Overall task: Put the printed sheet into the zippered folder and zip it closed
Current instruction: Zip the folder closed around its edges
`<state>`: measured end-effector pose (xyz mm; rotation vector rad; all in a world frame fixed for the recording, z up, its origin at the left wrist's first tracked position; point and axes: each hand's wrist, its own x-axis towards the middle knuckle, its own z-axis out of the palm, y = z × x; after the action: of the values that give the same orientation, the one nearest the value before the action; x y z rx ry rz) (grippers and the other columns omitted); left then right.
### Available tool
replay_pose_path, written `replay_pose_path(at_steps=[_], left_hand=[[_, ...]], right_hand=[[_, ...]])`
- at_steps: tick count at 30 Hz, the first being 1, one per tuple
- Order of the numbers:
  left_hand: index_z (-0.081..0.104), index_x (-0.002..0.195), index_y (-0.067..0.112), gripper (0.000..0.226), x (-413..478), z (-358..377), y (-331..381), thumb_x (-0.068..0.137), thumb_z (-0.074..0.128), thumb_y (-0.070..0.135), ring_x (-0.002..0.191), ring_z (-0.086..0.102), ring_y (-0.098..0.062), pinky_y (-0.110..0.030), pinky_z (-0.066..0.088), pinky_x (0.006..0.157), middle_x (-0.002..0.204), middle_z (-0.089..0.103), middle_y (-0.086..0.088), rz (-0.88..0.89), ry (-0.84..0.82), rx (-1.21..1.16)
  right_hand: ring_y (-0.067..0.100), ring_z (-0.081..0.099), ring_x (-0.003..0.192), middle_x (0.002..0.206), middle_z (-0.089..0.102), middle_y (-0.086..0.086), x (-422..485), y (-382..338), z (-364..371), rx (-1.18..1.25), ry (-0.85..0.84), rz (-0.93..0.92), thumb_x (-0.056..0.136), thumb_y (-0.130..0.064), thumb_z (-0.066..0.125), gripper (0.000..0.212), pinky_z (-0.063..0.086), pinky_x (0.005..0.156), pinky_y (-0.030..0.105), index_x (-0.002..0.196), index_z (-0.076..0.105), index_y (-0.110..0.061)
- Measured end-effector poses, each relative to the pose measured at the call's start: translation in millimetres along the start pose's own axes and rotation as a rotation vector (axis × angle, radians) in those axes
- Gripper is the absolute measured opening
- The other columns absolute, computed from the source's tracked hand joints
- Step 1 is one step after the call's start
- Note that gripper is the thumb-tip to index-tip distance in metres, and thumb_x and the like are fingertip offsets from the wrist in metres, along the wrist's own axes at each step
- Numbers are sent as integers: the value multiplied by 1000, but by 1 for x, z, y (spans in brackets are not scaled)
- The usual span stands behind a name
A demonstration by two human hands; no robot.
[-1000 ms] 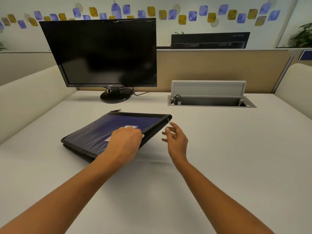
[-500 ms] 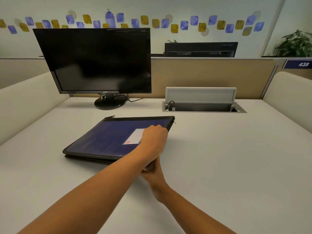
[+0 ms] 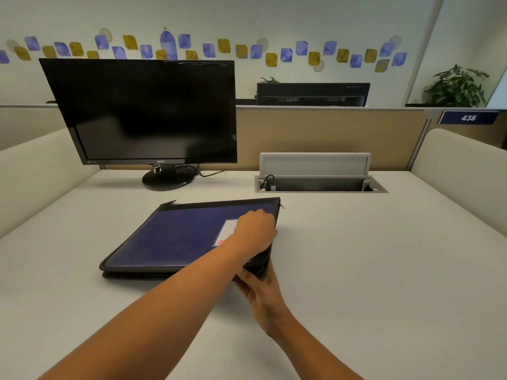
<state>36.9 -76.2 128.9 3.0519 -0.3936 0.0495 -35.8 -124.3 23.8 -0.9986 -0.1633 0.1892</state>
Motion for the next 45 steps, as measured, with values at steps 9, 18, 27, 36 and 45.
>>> replay_pose_path(at_steps=[9,18,27,36,45], left_hand=[[60,118,11,35,-9,23,-98,93,48,34,109,57,-25,-38,45,94,121,62,-8,-71,-127,-168],[43,131,11,49,-8,59,-132,92,49,38,123,46,-22,-32,36,101,136,48,-7,-188,-139,-272],[27,142,10,73,12,80,-131,86,56,46,132,38,-26,-34,31,107,146,36,-12,-293,-238,-491],[56,78,8,32,21,93,-132,77,72,36,77,51,-21,-28,36,72,77,56,-2,-557,-175,-855],[54,103,-4,50,8,105,-124,77,72,35,96,56,-37,-36,42,73,108,60,-20,-854,-2,-930]], right_hand=[[23,60,102,111,63,6,16,-49,-63,225,336,-33,93,-16,46,31,49,84,38,123,50,-20],[27,56,95,109,57,10,39,-80,-128,203,924,-36,96,-22,45,32,46,90,40,122,51,-5],[20,50,63,74,53,8,83,-109,-158,-70,932,139,92,-20,53,21,54,68,37,96,58,-1],[33,62,95,108,63,18,105,-110,-136,-83,768,219,86,-19,61,35,53,81,44,116,56,-2],[32,58,105,122,57,14,93,-86,-112,-635,524,336,73,-20,75,51,51,93,45,117,51,-10]])
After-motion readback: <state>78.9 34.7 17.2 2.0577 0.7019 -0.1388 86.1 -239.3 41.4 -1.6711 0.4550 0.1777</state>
